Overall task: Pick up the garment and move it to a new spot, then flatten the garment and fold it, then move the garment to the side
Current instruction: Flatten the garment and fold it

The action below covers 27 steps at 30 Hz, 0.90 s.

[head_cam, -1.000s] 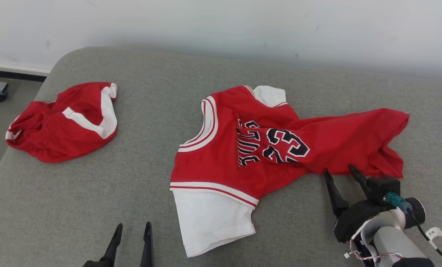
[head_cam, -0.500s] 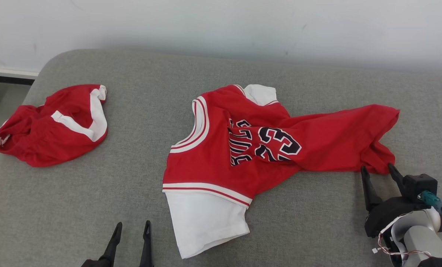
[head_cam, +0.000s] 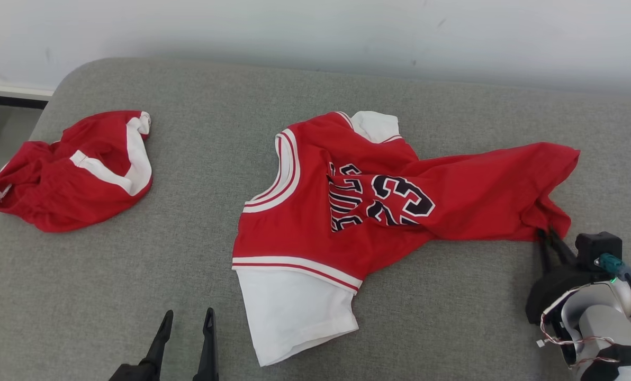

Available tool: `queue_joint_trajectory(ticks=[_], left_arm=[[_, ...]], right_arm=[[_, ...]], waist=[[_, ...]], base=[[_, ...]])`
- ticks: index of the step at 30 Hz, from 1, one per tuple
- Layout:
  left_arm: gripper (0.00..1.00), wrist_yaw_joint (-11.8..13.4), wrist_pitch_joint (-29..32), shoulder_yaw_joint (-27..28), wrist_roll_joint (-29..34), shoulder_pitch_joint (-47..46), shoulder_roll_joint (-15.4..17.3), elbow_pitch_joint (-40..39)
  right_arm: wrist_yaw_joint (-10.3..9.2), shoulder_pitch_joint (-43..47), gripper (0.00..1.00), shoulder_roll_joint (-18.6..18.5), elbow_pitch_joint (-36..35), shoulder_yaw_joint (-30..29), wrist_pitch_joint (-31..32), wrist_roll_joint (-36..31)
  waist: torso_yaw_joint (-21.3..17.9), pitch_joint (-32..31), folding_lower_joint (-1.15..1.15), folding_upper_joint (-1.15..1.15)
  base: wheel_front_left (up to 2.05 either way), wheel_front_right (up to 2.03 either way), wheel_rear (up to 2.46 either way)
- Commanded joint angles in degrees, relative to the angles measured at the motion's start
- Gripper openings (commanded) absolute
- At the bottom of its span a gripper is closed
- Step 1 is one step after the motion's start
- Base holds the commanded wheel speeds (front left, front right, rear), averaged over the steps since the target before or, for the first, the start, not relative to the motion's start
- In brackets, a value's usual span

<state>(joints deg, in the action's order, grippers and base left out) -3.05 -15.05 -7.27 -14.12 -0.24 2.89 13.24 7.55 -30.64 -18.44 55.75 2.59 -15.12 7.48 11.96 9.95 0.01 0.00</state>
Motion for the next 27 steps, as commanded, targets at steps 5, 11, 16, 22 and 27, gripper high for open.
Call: queue_joint_trajectory(ticks=[5,11,16,22,27], left_arm=[[1.00,-0.2,-0.2,0.5,0.5,1.1,0.0,0.4],[1.00,-0.4,-0.2,1.0,0.4,2.5,0.0,0.8],[1.00,-0.3,-0.2,1.1,0.3,3.4,0.0,0.9],[1.00,-0.3,-0.2,1.0,0.1,4.1,0.0,1.1],[1.00,-0.4,-0.2,1.3,-0.2,4.8,0.0,1.3]], right_arm=[[-0.13,1.7,0.00,1.9,-4.6,-0.2,0.0,1.9],[-0.13,7.6,0.00,2.6,-14.1,2.5,0.0,5.1],[-0.13,15.4,0.00,0.6,-25.0,6.1,0.0,9.5],[-0.13,25.1,0.00,-1.5,-35.2,7.1,0.0,15.1],[-0.13,31.9,0.00,-2.8,-38.9,7.7,0.0,18.7]], waist=[[-1.9,-1.8,-0.01,0.00],[-4.9,-4.3,-0.01,0.00],[-8.0,-5.8,-0.01,0.00],[-9.9,-6.9,-0.01,0.00],[-10.5,-7.0,-0.01,0.00]], base=[[0.00,0.00,0.00],[0.00,0.00,0.00],[0.00,0.00,0.00],[0.00,0.00,0.00],[0.00,0.00,0.00]])
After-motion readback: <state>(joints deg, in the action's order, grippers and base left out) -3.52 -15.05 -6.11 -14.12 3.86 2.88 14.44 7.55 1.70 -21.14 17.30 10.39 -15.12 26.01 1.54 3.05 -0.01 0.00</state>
